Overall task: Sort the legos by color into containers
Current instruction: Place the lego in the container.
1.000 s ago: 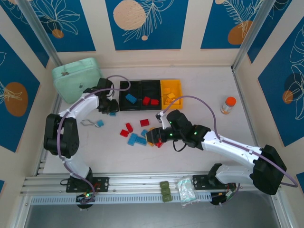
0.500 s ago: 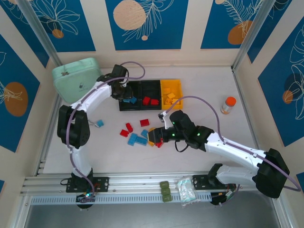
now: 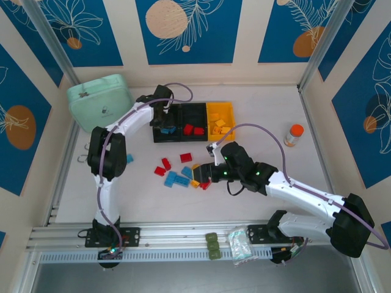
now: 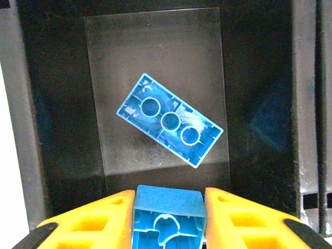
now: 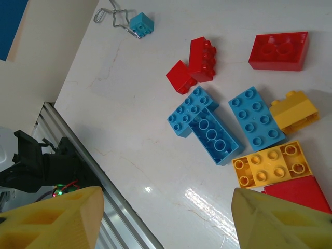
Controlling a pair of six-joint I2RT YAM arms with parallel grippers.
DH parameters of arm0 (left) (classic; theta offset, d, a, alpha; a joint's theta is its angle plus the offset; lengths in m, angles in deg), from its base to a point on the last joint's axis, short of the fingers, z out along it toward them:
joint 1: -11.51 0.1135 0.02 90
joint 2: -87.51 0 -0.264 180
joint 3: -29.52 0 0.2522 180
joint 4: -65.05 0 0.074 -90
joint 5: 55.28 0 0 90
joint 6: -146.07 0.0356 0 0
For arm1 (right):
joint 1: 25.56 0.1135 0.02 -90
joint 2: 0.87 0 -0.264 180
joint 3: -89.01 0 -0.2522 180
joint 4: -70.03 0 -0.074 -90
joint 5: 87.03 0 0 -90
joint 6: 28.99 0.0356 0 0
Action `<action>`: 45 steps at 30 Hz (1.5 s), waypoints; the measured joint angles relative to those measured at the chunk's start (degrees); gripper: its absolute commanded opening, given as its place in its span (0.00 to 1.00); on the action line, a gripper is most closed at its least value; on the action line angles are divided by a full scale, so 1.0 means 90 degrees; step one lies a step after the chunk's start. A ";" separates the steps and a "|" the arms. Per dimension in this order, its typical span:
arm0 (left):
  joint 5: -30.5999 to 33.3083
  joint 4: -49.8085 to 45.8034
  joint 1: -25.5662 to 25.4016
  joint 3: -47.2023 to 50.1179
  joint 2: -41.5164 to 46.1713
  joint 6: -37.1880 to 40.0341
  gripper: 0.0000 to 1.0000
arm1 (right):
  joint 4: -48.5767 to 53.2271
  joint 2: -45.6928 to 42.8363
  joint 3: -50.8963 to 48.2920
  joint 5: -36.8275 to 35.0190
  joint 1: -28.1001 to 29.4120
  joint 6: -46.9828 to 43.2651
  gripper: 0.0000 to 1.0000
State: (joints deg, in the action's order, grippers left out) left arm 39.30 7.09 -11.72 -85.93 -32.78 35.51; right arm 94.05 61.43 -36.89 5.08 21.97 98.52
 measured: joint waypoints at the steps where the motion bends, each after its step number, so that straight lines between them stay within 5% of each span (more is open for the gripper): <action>1: 0.0022 -0.0007 -0.0005 -0.0024 -0.0022 0.0005 0.36 | 0.0000 0.0000 0.0000 -0.0002 0.0000 0.0002 0.66; 7: 0.0097 -0.0051 -0.0049 -0.0138 -0.0114 0.0022 0.52 | 0.0002 -0.0002 -0.0002 0.0000 -0.0005 0.0002 0.66; 17: 0.0192 -0.0100 -0.0175 0.0022 0.0068 0.0056 0.53 | 0.0002 -0.0075 -0.0041 0.0000 -0.0012 0.0027 0.66; 32: 0.0517 0.0231 0.0148 0.3487 0.3820 -0.0092 0.67 | -0.0134 0.0410 -0.0029 0.0005 0.0226 0.0022 0.66; 45: 0.0619 0.0765 0.1253 0.5620 0.4658 -0.1025 0.77 | -0.0236 0.0765 0.0223 0.0002 0.0449 -0.0002 0.66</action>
State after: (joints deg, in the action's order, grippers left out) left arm 44.88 13.97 -0.44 -35.35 9.14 26.29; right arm 91.93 68.32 -34.88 5.11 26.01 98.50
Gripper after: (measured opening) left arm 0.767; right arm 0.663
